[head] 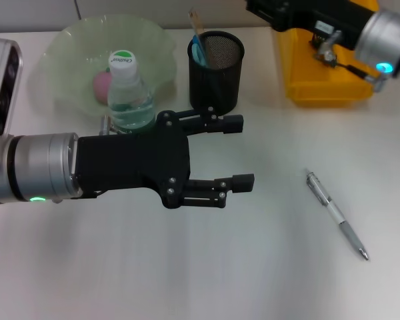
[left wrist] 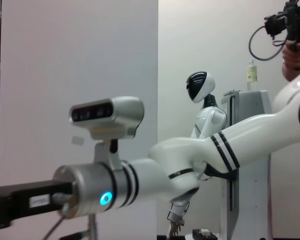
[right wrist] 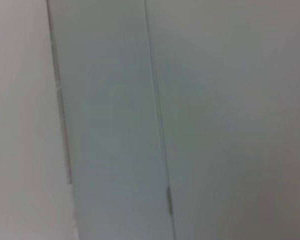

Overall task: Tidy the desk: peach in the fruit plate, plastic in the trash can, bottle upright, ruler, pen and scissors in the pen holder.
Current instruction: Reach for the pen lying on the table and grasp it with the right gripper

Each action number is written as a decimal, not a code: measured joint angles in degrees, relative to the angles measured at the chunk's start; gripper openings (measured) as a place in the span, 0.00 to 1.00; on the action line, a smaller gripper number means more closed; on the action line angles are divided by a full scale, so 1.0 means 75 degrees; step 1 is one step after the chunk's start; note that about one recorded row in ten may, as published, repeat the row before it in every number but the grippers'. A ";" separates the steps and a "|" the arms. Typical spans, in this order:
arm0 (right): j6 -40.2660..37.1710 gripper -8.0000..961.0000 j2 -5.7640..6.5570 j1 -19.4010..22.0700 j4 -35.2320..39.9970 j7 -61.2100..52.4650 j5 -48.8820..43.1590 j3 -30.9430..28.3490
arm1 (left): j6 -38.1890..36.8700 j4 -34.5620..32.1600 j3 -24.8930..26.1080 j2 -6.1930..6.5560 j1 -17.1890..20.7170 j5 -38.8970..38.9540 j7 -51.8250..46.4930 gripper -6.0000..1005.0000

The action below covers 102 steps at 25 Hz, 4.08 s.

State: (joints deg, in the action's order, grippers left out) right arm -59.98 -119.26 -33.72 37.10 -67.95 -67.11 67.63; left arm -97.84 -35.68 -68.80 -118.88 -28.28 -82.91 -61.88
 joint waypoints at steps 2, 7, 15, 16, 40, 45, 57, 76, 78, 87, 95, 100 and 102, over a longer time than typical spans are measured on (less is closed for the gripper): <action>-0.0168 0.52 -0.0008 0.0689 0.1796 -0.1948 -0.1628 -0.0008 | -0.0008 -0.0008 0.0012 0.0003 -0.0008 0.0009 -0.0006 0.80; -0.1757 0.52 -0.0012 0.1073 0.4163 -0.5380 -0.4705 -0.0646 | 0.0006 0.0033 -0.0004 -0.0004 -0.0017 0.0016 -0.0011 0.80; -0.4970 0.51 0.0056 0.0710 0.6457 -0.8603 -0.6820 -0.2036 | -0.0063 0.0105 -0.0152 -0.0004 0.0071 0.0030 -0.0061 0.80; -0.5291 0.51 0.0075 0.0657 0.6707 -0.8932 -0.6974 -0.2142 | -0.0066 0.0105 -0.0200 -0.0001 0.0079 0.0030 -0.0063 0.80; -0.6893 0.51 0.0422 -0.1554 0.3948 -1.1738 -1.1167 -0.1612 | -0.0295 0.0079 -0.0334 0.0011 0.0650 0.0007 -0.0060 0.80; -0.6440 0.51 0.0382 -0.1692 0.3546 -1.1729 -1.1431 -0.1147 | -0.0291 0.0090 -0.0342 0.0008 0.0654 0.0015 -0.0024 0.80; -0.5746 0.51 0.0199 -0.1958 0.2877 -1.1741 -1.2000 -0.0634 | -0.0240 0.0094 -0.0342 -0.0004 0.0589 0.0017 0.0001 0.80; -0.4502 0.51 0.0050 -0.2269 0.1707 -1.1740 -1.2370 -0.0371 | -0.0173 0.0170 -0.0342 -0.0005 0.0558 0.0029 0.0038 0.80; -0.4437 0.51 0.0049 -0.2284 0.1618 -1.1738 -1.2370 -0.0370 | -0.0173 0.0193 -0.0342 -0.0005 0.0554 0.0028 0.0045 0.80; -0.4120 0.51 0.0036 -0.2358 0.1405 -1.1738 -1.2370 -0.0136 | -0.0173 0.0301 -0.0342 -0.0009 0.0540 0.0028 0.0143 0.80; -0.3942 0.51 0.0023 -0.2483 0.1193 -1.1787 -1.2370 0.0006 | -0.0174 0.0304 -0.0342 -0.0005 0.0550 0.0028 0.0143 0.80; -0.3888 0.51 0.0022 -0.2575 0.1092 -1.1791 -1.2370 0.0007 | -0.0192 0.0304 -0.0342 -0.0005 0.0566 0.0028 0.0142 0.80; -0.3884 0.51 0.0022 -0.2613 0.1088 -1.1792 -1.2370 0.0007 | -0.0197 0.0305 -0.0342 -0.0004 0.0567 0.0027 0.0142 0.80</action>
State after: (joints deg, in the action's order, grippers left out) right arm -89.11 -119.09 -53.32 45.26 -156.38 -159.88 67.68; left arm -99.31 -33.40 -71.36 -118.91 -24.03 -82.71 -60.81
